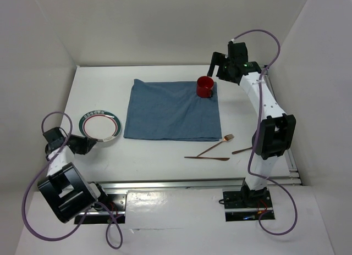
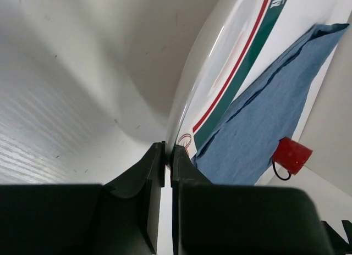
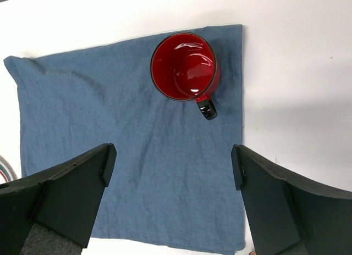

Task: Set the dinner table for one person

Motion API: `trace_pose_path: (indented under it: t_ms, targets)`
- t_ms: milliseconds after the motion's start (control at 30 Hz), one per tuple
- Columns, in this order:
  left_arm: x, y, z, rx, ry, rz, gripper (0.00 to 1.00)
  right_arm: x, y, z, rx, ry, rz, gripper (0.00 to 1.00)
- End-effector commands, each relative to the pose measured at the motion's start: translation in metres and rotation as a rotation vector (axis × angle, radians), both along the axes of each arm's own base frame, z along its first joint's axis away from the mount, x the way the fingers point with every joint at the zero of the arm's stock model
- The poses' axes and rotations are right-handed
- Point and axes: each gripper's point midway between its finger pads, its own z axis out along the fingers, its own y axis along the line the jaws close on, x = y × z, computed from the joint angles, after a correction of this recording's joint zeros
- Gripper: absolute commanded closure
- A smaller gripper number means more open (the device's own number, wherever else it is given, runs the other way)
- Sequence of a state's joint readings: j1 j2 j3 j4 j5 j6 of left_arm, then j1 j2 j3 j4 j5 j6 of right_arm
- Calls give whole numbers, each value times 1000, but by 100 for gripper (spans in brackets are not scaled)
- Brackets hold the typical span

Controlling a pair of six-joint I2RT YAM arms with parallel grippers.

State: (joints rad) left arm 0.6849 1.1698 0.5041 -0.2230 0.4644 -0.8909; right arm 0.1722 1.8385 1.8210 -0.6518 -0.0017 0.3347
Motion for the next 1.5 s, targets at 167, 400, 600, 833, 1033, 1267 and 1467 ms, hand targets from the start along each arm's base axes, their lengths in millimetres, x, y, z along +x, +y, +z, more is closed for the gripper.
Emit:
trace_pose_path:
  t_ms: [167, 400, 600, 833, 1033, 1267, 1467]
  targets:
    - [38, 15, 84, 196, -205, -147, 100, -11, -4, 39, -3, -90, -7, 0]
    - [77, -44, 150, 251, -361, -398, 100, -31, -11, 37, -6, -90, -27, 0]
    - [119, -149, 155, 168, -397, -720, 100, -67, -19, 8, -4, -23, -34, 0]
    - [160, -242, 115, 75, -325, -890, 100, -107, -66, -39, -22, 157, -251, 0]
    - [186, -278, 75, 27, -247, -946, 100, -160, -64, -67, 36, 242, -258, 4]
    - [195, -292, 51, 33, -176, -980, 100, -219, -43, -109, 132, 329, -246, 23]
    - [186, -287, 23, 94, -63, -999, 92, -244, -19, -142, 141, 418, -233, 26]
